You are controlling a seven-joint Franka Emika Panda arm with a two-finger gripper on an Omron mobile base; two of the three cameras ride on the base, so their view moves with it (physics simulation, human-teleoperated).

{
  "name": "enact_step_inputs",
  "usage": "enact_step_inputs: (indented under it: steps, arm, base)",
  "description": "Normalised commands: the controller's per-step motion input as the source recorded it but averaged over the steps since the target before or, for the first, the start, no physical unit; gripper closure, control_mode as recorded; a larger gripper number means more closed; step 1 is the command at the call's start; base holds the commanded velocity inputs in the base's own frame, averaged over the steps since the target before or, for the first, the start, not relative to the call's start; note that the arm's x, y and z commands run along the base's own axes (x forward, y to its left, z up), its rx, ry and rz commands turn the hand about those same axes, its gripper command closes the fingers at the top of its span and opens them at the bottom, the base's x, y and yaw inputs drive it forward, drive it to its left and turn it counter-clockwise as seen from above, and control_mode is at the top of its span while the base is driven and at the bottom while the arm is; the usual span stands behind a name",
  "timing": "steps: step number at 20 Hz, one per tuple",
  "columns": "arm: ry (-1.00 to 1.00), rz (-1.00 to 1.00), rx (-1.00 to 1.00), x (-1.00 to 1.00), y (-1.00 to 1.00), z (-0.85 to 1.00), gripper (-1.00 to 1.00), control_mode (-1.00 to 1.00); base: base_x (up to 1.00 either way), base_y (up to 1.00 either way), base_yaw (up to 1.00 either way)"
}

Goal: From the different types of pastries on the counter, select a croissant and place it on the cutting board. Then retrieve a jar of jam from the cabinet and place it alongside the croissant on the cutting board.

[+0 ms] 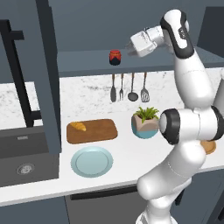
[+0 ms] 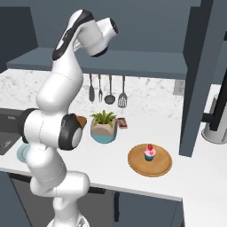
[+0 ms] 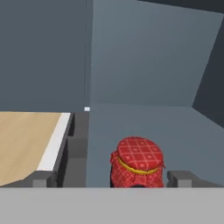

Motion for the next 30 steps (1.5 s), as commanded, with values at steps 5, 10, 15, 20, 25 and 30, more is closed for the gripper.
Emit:
enact_step_inputs:
  steps: [5,10,15,20,25,30]
  arm:
    - [-0.03,0.1,-0.01,0.09,0.0,-0.18,-1.0,-1.0]
    - [0.01,0.03,0.0,0.19,0.0,-0.11,-1.0,-1.0]
    - [0.0,0.0,0.0,0.39,0.0,0.0,-1.0,-1.0]
    - [0.01,0.0,0.0,0.12,0.02,-0.02,-1.0,-1.0]
    - [0.05,0.03,0.0,0.0,0.18,-0.08,-1.0,-1.0]
    - [0.04,0.03,0.0,0.0,0.22,-0.07,-1.0,-1.0]
  base:
    - [0.0,0.0,0.0]
    - [0.0,0.0,0.0]
    - [0.0,0.0,0.0]
    - [0.0,0.0,0.0]
    - [0.0,0.0,0.0]
    - [0.0,0.0,0.0]
